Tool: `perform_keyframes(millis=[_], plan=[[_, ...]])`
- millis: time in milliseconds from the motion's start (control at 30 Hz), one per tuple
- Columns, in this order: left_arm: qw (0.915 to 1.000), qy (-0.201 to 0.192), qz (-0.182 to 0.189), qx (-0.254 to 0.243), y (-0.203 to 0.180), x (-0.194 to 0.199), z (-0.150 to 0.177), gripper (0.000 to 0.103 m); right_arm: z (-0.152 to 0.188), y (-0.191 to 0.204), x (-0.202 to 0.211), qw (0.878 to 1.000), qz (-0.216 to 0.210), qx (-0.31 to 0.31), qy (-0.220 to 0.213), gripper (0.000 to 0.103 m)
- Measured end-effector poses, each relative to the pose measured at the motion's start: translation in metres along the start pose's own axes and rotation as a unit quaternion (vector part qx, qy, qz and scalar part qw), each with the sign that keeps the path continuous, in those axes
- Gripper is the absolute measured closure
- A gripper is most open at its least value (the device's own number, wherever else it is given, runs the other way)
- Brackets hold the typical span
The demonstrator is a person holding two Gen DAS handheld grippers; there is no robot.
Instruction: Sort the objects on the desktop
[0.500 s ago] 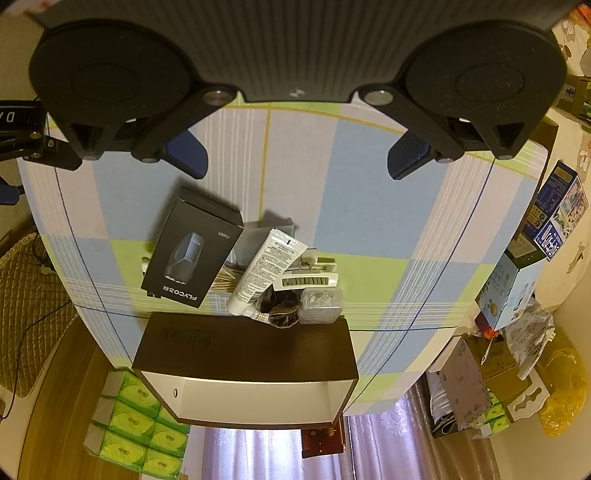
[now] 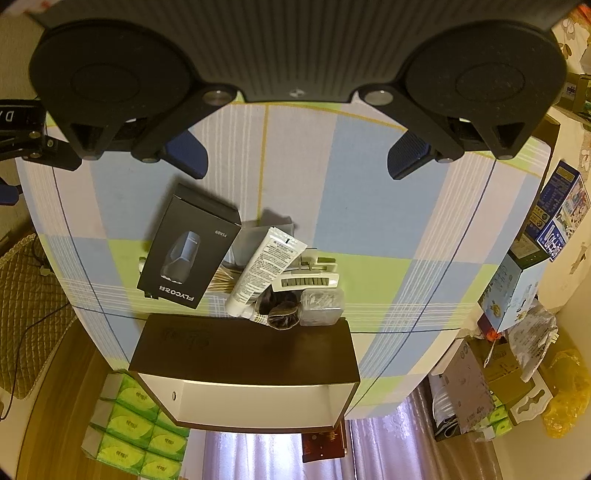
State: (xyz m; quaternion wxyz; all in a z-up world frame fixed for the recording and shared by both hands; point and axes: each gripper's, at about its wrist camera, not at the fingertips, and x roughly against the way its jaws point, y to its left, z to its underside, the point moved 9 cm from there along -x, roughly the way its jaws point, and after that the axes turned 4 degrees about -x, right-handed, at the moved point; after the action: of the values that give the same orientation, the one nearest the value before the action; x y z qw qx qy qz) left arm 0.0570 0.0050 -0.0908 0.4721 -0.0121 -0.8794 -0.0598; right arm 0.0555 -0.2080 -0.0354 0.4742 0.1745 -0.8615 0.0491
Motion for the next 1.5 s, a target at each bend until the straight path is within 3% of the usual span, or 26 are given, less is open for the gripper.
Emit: perform_keyframes(millis=[1500], plan=[[0.999, 0.01, 0.037, -0.024, -0.002, -0.037, -0.045, 0.001, -0.032, -0.013, -0.025, 1.0, 0.003, -0.018, 0.015, 0.002]])
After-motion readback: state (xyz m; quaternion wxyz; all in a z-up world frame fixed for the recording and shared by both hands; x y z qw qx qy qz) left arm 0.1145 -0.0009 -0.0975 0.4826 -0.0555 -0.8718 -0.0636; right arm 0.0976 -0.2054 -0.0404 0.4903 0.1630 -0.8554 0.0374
